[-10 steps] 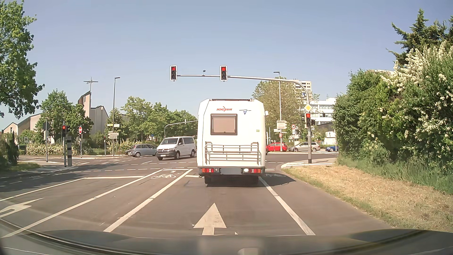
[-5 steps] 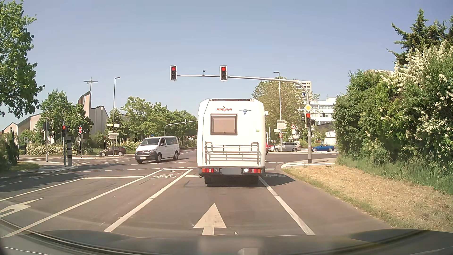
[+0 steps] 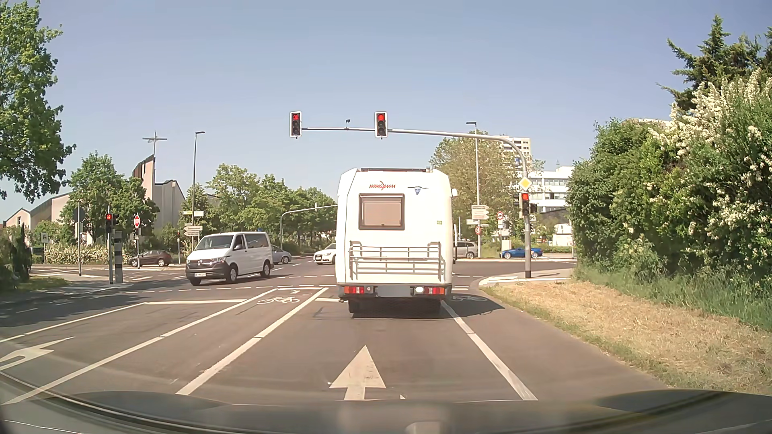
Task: Follow the waypoints while adhering to traffic rules and regulations
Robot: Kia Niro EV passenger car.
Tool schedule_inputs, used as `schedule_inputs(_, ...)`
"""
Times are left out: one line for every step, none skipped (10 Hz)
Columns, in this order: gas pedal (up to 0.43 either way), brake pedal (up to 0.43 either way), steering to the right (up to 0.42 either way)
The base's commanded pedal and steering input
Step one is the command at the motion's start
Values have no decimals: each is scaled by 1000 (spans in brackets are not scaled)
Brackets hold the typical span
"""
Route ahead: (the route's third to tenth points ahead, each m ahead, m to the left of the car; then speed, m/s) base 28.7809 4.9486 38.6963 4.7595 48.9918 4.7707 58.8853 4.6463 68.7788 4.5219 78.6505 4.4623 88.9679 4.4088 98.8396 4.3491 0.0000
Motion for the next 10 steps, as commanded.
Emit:
schedule_inputs(0,293,5)
schedule_inputs(0,293,5)
schedule_inputs(0,293,5)
schedule_inputs(0,299,5)
schedule_inputs(0,293,5)
schedule_inputs(0,293,5)
schedule_inputs(0,293,5)
schedule_inputs(0,293,5)
schedule_inputs(0,293,5)
schedule_inputs(0,293,5)
